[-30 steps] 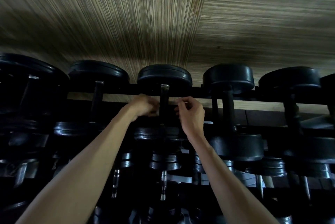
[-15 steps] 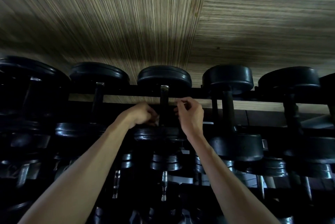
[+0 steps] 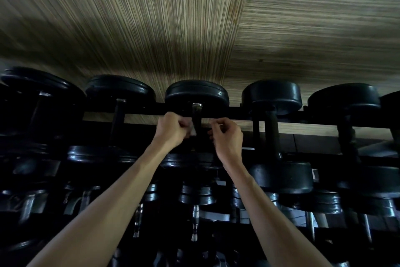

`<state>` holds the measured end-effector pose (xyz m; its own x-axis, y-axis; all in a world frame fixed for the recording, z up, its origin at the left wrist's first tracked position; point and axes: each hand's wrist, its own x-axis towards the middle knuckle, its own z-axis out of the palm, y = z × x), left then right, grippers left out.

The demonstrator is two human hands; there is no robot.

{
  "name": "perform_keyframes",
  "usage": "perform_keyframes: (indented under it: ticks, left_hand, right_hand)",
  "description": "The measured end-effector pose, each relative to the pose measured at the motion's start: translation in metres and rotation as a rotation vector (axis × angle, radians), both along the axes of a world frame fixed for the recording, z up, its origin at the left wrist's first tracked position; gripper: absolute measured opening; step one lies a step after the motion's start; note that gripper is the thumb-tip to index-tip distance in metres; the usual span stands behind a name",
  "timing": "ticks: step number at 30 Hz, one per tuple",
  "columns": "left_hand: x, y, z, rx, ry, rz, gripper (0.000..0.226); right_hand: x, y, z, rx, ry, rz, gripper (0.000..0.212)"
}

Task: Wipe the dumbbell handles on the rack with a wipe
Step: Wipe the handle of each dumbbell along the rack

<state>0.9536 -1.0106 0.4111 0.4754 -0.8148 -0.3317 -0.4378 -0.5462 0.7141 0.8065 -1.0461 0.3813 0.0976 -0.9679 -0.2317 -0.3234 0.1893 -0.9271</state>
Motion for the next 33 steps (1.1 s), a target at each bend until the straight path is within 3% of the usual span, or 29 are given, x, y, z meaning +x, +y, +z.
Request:
perform_keyframes:
  ticks: [3,8,13,18,21,26,33]
  left_hand:
    - [-0.005,0.005,0.003,-0.026,0.119,0.016,0.01]
    - [-0.009,-0.016,0.007,-0.149,-0.033,0.052,0.013]
    - [-0.015,0.01,-0.005,-0.124,-0.032,-0.026,0.005]
    - [-0.008,-0.014,-0.006,-0.163,-0.02,0.097,0.009]
    - [-0.007,-0.012,-0.007,-0.136,-0.023,0.067,0.009]
    - [-0.01,0.009,-0.015,-0.063,0.023,0.059,0.008]
    - [-0.002,0.02,-0.01,-0.107,0.267,0.075,0.016]
  right_hand:
    - [0.0,-0.001,-0.001,-0.011,0.02,0.009,0.014]
    - [-0.001,0.0,-0.003,0.001,0.0,-0.002,0.016]
    - [-0.001,-0.003,-0.008,-0.015,0.008,0.05,0.013]
    - [-0.001,-0.004,-0.01,-0.018,0.017,0.071,0.012]
    - [-0.001,-0.006,-0.014,0.002,0.005,0.097,0.01]
    - [0.0,-0.011,-0.017,0.02,0.005,0.222,0.011]
    - [0.001,-0.018,-0.007,0.018,-0.046,0.288,0.019]
